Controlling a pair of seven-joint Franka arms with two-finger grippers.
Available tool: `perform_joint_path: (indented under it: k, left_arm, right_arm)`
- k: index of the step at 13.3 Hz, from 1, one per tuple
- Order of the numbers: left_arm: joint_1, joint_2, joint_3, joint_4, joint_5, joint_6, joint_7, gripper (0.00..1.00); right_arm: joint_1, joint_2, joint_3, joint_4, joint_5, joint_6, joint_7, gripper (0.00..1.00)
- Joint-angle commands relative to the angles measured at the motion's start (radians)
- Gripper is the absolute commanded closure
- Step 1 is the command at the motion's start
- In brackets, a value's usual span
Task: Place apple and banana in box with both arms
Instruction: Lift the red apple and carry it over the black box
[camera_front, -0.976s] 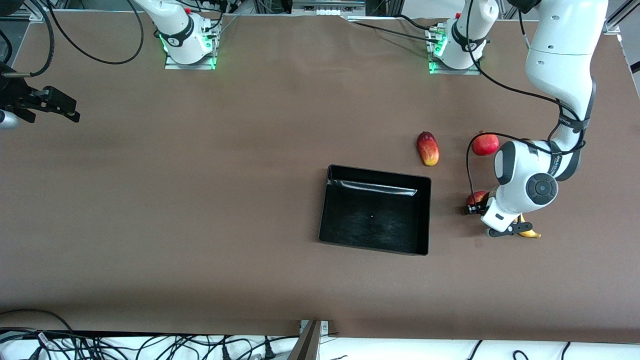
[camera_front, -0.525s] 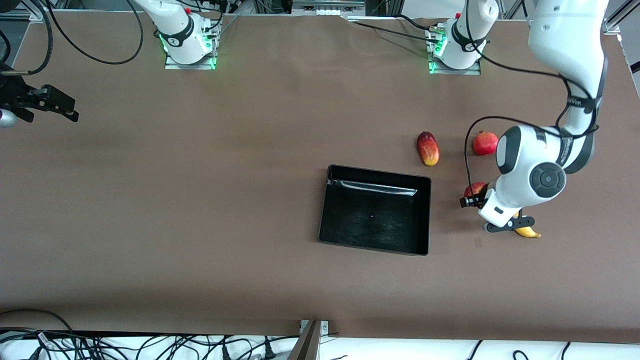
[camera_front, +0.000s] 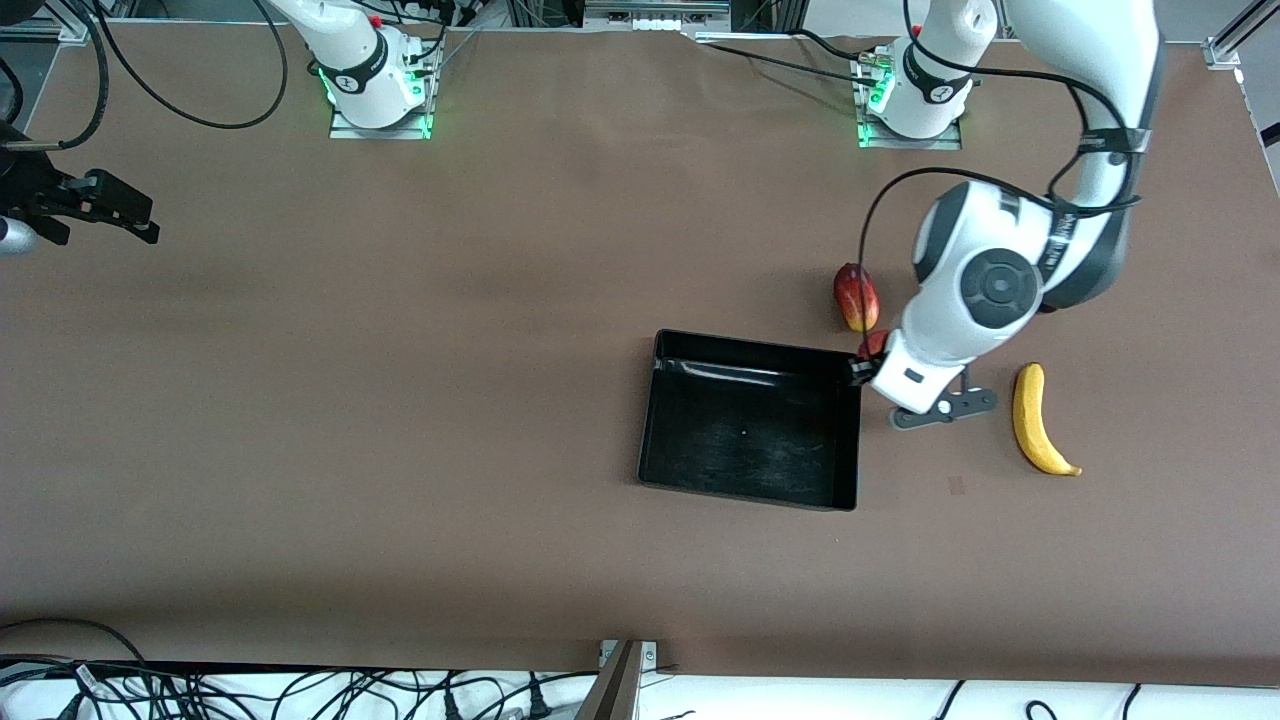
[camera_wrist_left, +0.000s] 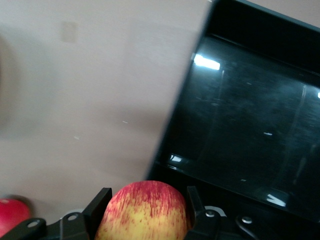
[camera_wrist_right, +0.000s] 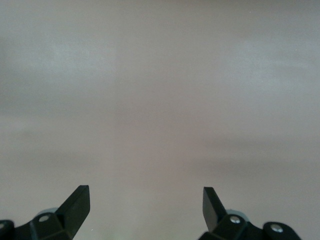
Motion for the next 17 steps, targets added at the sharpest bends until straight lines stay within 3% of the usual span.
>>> perform_joint_path:
  k: [1, 8, 17]
  left_arm:
    - [-0.076, 0.127, 0.016, 0.142, -0.039, -0.013, -0.101, 1.0]
    - [-0.162, 0.259, 0.022, 0.287, -0.041, -0.011, -0.244, 1.0]
    - [-0.236, 0.348, 0.02, 0.285, -0.079, 0.076, -0.289, 1.0]
  right_arm:
    - [-0.019, -0.005, 0.018, 0.01, 0.016, -0.013, 0.008, 0.0]
    - [-0.017, -0.005, 0.02, 0.01, 0.015, -0.013, 0.006, 0.0]
    - [-0.017, -0.005, 0.018, 0.01, 0.015, -0.013, 0.006, 0.0]
